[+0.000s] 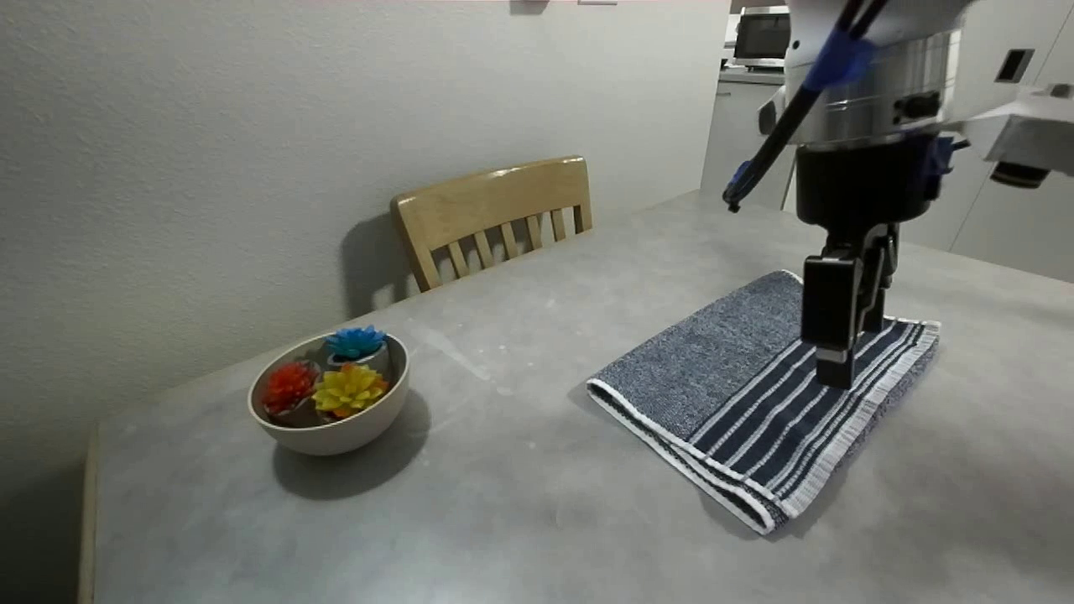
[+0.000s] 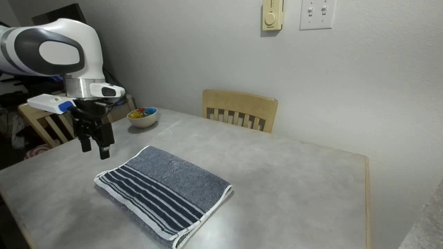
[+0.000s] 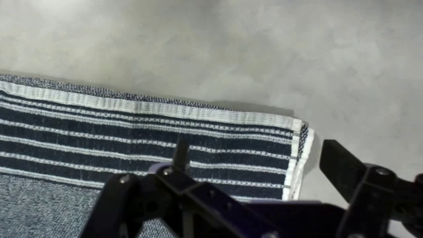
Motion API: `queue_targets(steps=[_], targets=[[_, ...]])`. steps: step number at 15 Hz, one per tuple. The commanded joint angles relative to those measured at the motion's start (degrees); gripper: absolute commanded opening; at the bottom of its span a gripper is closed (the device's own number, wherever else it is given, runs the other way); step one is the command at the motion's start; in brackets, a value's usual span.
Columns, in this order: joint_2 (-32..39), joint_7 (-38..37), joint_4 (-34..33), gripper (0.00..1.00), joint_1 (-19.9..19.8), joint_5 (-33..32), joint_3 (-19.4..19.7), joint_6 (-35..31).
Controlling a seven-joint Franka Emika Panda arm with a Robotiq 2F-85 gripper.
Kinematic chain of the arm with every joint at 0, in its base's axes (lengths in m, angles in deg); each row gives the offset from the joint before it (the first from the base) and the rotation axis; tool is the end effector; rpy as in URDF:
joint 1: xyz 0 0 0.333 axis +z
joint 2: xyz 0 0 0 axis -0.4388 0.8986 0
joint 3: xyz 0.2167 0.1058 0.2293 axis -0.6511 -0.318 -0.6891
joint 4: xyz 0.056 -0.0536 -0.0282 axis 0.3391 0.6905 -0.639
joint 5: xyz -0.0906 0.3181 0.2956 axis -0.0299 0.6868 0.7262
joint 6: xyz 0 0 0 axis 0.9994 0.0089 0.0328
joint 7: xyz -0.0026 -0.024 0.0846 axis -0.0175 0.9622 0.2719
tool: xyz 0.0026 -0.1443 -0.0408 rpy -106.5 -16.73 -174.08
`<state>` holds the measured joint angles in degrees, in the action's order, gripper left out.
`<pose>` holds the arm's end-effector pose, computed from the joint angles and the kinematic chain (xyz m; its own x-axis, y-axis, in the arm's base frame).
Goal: Fold the towel
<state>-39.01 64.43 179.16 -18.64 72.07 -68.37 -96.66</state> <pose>0.4984 0.1259 0.1997 0.9649 0.1193 -0.2342 0.1227 -0.9924 0.0000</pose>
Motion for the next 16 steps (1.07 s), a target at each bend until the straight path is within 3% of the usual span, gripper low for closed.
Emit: queue_targets(steps=[1,6,8,16], targets=[[7.8,-2.7,-4.3,1.00,1.4,3.1,-1.3,-3.8],[16.0,-10.9,-6.9,1.00,4.1,5.3,-1.2,-16.4],[14.3,-9.9,-5.6,1.00,4.3,3.9,-1.0,-15.0],[18.5,-13.3,-8.6,1.00,7.2,1.2,0.4,-15.8]])
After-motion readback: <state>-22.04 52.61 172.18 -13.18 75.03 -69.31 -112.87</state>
